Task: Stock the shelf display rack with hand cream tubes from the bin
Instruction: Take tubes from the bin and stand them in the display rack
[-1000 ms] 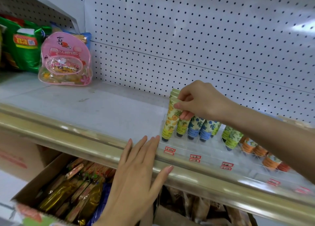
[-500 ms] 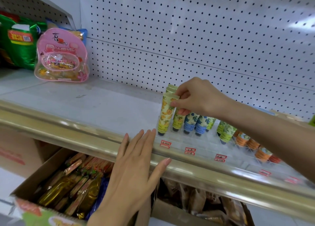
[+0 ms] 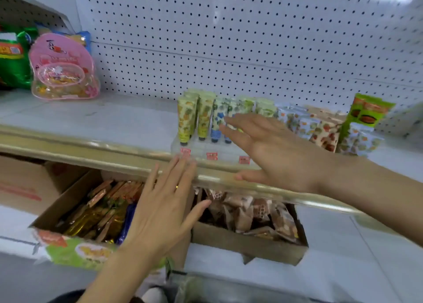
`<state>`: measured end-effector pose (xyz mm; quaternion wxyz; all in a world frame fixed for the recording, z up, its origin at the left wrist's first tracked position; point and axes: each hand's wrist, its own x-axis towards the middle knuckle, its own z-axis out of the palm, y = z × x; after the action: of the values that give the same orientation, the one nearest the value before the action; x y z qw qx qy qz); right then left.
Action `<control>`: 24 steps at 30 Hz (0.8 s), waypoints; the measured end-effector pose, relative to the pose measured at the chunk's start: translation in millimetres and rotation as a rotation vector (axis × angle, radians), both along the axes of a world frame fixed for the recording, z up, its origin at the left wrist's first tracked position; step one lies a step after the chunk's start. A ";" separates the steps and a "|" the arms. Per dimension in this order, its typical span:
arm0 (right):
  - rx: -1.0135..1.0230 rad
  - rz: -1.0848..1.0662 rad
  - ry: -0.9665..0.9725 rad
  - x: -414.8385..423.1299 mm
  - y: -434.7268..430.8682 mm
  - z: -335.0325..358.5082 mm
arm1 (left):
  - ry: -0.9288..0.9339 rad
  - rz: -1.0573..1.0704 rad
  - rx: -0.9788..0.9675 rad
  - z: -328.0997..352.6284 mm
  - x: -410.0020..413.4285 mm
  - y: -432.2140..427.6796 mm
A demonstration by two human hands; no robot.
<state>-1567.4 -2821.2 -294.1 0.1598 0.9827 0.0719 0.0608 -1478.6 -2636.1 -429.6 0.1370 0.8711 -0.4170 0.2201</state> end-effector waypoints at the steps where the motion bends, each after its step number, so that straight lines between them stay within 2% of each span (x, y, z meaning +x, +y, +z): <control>1: -0.014 0.021 -0.016 -15.3 -1.4 -14.5 | -0.009 -0.036 0.041 -1.9 -9.6 1.2; 5: -0.010 0.058 -0.040 -71.5 -12.6 -94.1 | 0.013 -0.214 0.250 -40.0 -53.2 2.2; 9: 0.074 0.060 0.109 -115.5 -29.4 -187.4 | 0.139 -0.294 0.417 -112.5 -79.0 4.7; 11: 0.174 -0.018 0.293 -130.5 -34.7 -232.5 | 0.216 -0.296 0.490 -145.6 -84.5 7.2; 15: 0.446 -0.363 0.640 -151.6 -46.9 -331.0 | 0.392 -0.182 0.533 -203.9 -93.1 20.1; 18: 0.736 -0.630 0.756 -172.2 -59.3 -397.5 | 0.628 0.089 0.524 -240.8 -95.1 29.6; 21: 1.051 -0.748 0.784 -199.9 -61.9 -460.2 | 0.937 0.320 0.496 -268.0 -99.0 36.8; 24: 1.091 -0.902 0.843 -210.1 -50.1 -487.2 | 1.017 0.309 0.436 -287.5 -106.2 42.4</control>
<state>-1777.5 -2871.3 -781.3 -0.3714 0.7971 -0.3154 -0.3567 -1584.9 -2593.7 -717.0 0.1038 0.9264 -0.2023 -0.3001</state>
